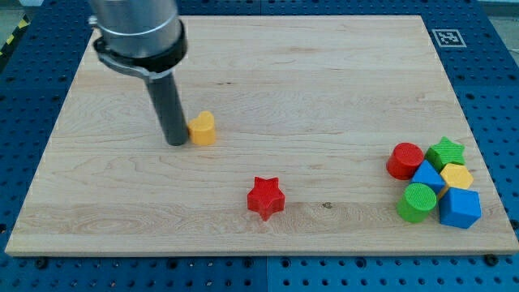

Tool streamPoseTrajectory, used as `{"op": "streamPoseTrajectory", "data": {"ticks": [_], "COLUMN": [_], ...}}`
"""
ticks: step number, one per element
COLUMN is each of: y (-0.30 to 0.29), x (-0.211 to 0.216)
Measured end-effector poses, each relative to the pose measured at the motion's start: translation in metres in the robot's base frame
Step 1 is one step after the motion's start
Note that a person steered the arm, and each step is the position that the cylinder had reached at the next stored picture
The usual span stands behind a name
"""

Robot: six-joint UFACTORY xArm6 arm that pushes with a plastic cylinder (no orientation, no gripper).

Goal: Push the yellow heart below the red circle

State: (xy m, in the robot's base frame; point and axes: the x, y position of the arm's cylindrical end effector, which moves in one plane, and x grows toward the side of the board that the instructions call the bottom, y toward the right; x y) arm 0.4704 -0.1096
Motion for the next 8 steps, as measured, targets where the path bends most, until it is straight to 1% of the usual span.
{"op": "streamPoseTrajectory", "data": {"ticks": [1,2,3,5,6,7,8], "y": [0.008,-0.019,-0.027,0.003,0.012,0.022,0.038], "x": [0.0,-0.009,-0.015,-0.015,-0.024,-0.024,0.004]}}
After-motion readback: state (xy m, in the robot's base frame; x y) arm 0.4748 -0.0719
